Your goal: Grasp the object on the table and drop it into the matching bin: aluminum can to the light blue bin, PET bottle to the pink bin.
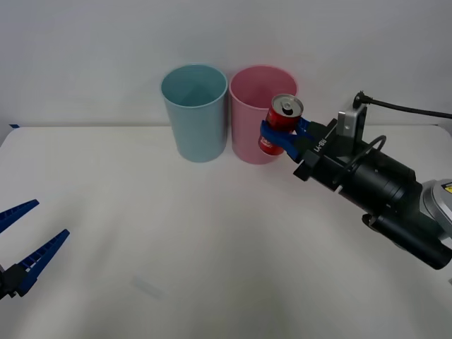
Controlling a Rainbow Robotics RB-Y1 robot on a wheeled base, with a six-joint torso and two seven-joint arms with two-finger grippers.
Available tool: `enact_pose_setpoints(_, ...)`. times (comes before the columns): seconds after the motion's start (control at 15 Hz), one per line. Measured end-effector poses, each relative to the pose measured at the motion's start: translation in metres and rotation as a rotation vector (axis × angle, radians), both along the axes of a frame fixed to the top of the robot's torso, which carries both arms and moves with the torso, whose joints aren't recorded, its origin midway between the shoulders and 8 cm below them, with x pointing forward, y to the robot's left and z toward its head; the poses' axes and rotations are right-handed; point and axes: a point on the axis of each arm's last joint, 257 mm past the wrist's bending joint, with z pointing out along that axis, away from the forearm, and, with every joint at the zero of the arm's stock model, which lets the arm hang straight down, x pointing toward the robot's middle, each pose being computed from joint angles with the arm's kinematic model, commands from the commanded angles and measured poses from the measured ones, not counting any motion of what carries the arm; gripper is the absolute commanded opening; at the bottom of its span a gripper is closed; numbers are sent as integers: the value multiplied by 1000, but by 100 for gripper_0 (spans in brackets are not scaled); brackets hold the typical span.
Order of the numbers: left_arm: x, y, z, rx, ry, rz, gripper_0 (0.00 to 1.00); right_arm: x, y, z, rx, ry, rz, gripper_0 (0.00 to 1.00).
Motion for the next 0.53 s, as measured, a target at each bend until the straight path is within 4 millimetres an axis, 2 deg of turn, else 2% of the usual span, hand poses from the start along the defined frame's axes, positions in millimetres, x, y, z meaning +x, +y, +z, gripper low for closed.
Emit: enact_pose_setpoints(0.53,0,0,0,0,0,0,100,72,34,35,-39,-10,29,0)
